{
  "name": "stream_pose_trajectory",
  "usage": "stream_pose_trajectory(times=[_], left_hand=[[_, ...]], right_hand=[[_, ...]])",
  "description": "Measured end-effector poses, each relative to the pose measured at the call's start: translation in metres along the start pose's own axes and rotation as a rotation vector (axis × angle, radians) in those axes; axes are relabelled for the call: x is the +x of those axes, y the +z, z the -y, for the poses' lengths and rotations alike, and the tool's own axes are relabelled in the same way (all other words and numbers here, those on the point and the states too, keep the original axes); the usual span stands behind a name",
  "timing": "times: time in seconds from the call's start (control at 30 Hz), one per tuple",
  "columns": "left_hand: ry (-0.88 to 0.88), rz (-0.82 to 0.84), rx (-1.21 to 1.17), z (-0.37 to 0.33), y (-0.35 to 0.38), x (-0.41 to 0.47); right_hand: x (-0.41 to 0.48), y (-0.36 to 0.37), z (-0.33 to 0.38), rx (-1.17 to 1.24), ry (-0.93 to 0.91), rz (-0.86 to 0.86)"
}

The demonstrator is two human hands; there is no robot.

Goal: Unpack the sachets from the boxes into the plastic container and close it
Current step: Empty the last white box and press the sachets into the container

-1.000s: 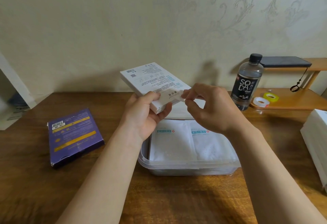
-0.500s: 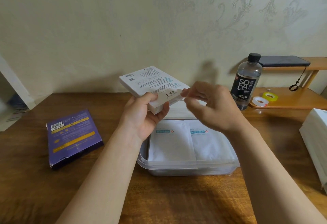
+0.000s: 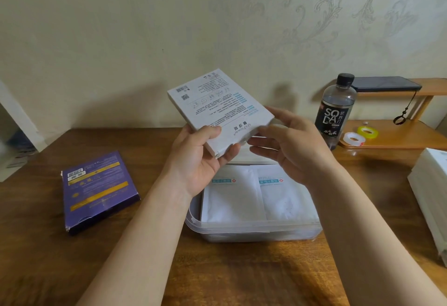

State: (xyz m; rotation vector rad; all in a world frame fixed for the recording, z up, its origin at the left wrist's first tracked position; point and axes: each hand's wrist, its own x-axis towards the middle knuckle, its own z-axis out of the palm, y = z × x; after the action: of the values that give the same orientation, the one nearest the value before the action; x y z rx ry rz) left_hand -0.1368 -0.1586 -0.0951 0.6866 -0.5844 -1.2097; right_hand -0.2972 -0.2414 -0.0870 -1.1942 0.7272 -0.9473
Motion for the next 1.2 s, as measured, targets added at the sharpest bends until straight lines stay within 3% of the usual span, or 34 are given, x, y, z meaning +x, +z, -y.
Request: stream_pose_trajectory(times=[0.47, 0.63, 0.73, 0.87, 1.03, 1.2], left_hand=[[-0.033, -0.041, 0.062, 0.007, 0.008, -0.002], [-0.133, -0.093, 0.108, 0.003, 0.010, -0.004], [-0.188, -0.182, 0.110, 0.003, 0.010, -0.004], [-0.266, -0.194, 0.056, 0.000, 0.006, -0.002], [-0.216, -0.171, -0.110, -0.002, 0.008, 0.001], [-0.218, -0.178, -0.170, -0.001, 0.003, 0.006]], right_hand=[[0.001, 0.005, -0.002, 0.118, 0.002, -0.097], [0.004, -0.001, -0.002, 0.147, -0.032, -0.075], [0.004, -0.004, -0.002, 0.018, -0.072, -0.084], [0.004, -0.006, -0.005, -0.407, -0.217, -0.203], [0.002, -0.005, -0.008, -0.876, -0.375, -0.290], [0.000, -0.007, 0.000, -0.719, -0.366, -0.253]])
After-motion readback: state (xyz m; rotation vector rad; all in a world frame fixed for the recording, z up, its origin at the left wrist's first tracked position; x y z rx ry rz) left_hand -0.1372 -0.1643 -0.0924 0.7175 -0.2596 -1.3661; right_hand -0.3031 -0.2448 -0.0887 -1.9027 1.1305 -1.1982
